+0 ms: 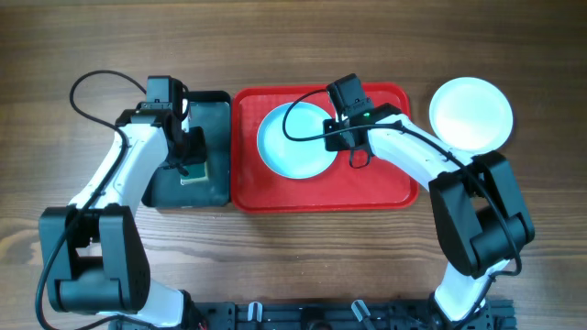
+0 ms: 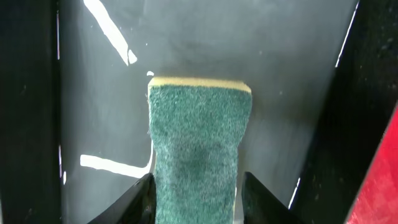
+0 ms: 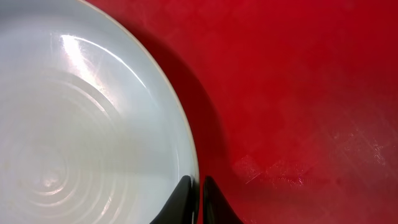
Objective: Clean dirty plates on tray and stack at the side
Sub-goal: 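Reach the left gripper into the black tray and grasp the sponge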
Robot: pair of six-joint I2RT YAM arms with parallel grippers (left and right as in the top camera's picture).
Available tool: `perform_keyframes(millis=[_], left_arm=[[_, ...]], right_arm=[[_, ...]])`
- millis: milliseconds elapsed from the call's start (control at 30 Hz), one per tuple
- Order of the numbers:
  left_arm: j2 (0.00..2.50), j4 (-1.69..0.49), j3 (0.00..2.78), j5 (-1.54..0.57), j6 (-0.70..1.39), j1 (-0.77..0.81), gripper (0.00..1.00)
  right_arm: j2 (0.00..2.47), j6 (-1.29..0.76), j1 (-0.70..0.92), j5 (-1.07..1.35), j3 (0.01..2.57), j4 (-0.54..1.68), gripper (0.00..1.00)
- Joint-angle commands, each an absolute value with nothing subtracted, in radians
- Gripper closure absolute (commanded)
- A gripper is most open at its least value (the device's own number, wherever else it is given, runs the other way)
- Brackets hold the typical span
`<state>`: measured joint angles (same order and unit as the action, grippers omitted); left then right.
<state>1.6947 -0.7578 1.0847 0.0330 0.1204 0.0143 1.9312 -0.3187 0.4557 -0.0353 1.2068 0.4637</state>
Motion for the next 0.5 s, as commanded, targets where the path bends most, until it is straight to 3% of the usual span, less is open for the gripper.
perform_keyframes(millis=[0,367,467], left_arm=[[1.705,-0.720,1.043,0.043,0.120,0.014,0.60],[1.765,-0.684,1.031,0.043,0.120,0.014,0.59],[1.790,-0.680,1.031,0.043,0.120,0.014,0.65]], right_arm=[[1.926,-0.315,0.461,-0.052,1.217,0.464,0.92],[1.926,-0.315,0.461,-0.052,1.217,0.464,0.92],[1.926,-0.315,0.461,-0.052,1.217,0.464,0.93]])
